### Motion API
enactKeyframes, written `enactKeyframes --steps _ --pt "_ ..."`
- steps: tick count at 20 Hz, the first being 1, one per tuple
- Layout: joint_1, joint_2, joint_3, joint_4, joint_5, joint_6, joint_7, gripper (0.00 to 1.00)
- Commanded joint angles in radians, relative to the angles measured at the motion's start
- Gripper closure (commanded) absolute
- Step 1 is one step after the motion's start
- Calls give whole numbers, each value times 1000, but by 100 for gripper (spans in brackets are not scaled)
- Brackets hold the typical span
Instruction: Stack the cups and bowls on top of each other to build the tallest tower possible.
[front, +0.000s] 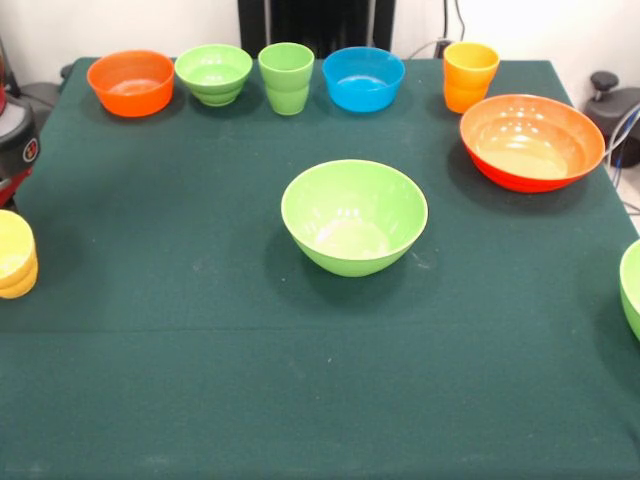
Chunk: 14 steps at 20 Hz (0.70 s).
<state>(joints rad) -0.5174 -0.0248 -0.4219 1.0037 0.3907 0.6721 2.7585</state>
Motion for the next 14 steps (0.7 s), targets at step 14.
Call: enactKeyframes --steps 14 --pt "143 0 -48 -94 130 202 337 100"
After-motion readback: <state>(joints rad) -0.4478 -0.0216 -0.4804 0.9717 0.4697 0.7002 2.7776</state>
